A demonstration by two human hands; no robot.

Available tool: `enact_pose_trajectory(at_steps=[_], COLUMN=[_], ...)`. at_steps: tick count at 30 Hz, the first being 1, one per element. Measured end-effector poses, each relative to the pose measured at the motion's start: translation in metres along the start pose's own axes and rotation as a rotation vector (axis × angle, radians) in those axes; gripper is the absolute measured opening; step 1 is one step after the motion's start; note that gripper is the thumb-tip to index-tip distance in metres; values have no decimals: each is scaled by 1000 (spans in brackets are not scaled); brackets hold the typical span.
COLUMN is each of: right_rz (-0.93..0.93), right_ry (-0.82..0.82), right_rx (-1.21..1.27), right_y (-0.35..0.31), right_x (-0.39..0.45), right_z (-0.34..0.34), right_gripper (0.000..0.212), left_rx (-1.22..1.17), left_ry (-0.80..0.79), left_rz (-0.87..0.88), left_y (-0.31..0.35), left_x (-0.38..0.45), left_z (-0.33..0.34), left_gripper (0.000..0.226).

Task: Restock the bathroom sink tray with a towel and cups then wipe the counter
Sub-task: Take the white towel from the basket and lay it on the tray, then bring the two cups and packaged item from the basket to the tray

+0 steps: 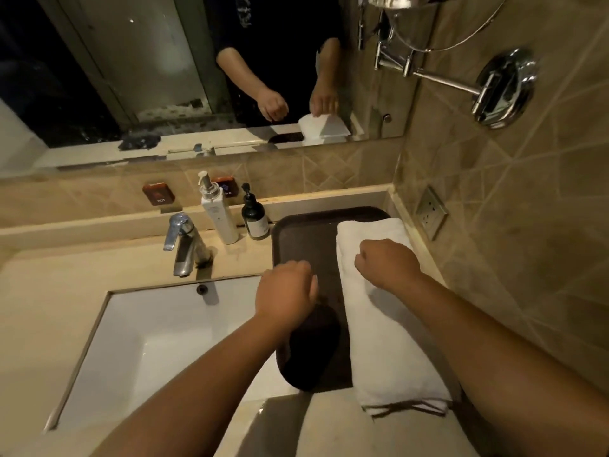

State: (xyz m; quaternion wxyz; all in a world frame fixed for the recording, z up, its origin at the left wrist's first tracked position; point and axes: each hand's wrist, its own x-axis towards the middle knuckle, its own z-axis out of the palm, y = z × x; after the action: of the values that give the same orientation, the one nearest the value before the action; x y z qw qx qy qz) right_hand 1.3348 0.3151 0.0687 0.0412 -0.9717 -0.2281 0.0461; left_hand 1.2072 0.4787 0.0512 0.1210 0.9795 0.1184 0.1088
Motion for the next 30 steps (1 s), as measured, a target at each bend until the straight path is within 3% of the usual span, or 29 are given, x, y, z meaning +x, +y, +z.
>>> enact_pose_trajectory(at_steps=[4, 9, 14, 18, 23, 30], right_rz=[-79, -57, 82, 228, 399, 723], right_ry=[269, 217, 125, 113, 177, 313], right_rx=[98, -9, -125, -78, -40, -52], right_y=[-25, -59, -105, -146, -168, -170], right_x=[-51, -104, -162, -234, -336, -525], right_z=[21, 47, 62, 61, 45, 35], right_gripper=[30, 58, 69, 69, 68, 67], left_rx=[76, 159, 153, 133, 59, -28], left_ry=[136, 25, -57, -108, -152, -153], left_rz=[-22, 75, 234, 392, 629, 1053], left_y=[-27, -63, -98, -112, -85, 7], left_x=[-22, -56, -92, -136, -189, -316], left_z=[-5, -3, -13, -31, -56, -82], left_gripper=[20, 64, 72, 73, 72, 72])
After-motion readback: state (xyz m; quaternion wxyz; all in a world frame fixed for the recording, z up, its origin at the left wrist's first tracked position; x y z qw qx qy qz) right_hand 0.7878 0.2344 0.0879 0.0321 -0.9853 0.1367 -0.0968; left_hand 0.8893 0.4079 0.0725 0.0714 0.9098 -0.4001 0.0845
